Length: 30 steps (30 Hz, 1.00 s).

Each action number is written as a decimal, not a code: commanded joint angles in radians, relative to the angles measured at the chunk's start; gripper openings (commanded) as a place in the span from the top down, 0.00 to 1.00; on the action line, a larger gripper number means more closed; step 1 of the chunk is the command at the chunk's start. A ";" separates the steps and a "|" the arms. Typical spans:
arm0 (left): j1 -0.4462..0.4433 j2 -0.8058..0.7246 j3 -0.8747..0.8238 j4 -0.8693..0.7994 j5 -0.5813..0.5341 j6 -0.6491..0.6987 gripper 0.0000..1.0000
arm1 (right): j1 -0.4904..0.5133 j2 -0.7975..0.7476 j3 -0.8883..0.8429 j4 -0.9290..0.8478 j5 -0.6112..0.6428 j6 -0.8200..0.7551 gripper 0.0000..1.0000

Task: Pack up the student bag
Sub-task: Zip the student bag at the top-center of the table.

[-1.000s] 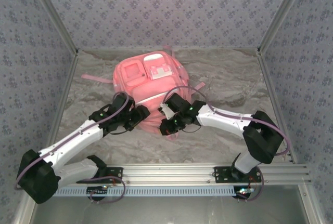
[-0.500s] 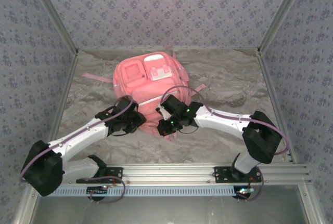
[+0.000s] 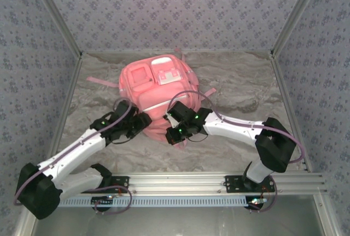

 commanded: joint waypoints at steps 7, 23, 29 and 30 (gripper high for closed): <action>0.158 0.236 0.279 0.119 0.431 0.636 0.36 | -0.012 -0.034 -0.019 0.049 -0.069 -0.040 1.00; 0.107 0.556 0.466 -0.071 0.476 0.770 0.45 | -0.052 -0.025 -0.030 0.064 -0.157 -0.097 1.00; 0.164 0.275 0.284 0.006 0.260 0.529 0.41 | -0.073 -0.045 -0.052 0.104 -0.156 -0.065 1.00; 0.191 0.201 0.226 0.028 0.254 0.477 0.40 | -0.073 -0.043 -0.051 0.111 -0.153 -0.064 1.00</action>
